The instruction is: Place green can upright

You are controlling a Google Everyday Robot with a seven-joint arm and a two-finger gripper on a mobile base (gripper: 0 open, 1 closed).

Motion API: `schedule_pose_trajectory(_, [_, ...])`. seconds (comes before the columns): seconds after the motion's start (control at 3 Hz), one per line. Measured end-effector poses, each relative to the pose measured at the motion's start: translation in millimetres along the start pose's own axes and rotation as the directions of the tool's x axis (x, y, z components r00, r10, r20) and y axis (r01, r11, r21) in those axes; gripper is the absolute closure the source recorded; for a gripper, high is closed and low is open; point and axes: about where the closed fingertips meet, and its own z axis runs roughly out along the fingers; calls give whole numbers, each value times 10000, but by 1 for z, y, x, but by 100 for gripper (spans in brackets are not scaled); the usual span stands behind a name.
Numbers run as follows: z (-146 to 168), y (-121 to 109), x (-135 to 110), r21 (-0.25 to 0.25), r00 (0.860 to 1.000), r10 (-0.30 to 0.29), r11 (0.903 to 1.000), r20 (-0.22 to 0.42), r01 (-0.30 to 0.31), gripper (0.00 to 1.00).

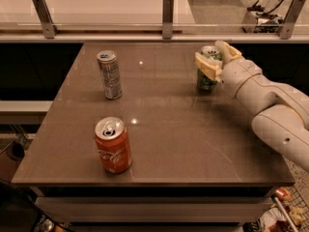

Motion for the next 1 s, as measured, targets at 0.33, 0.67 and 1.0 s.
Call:
schedule_pose_trajectory(0.33, [1, 2, -1, -26, 10000, -4, 10000, 19, 4, 14])
schedule_pose_trajectory(0.67, [3, 3, -3, -54, 10000, -8, 10000, 40, 8, 0])
schedule_pose_trajectory(1.0, [3, 3, -3, -55, 10000, -8, 10000, 40, 8, 0])
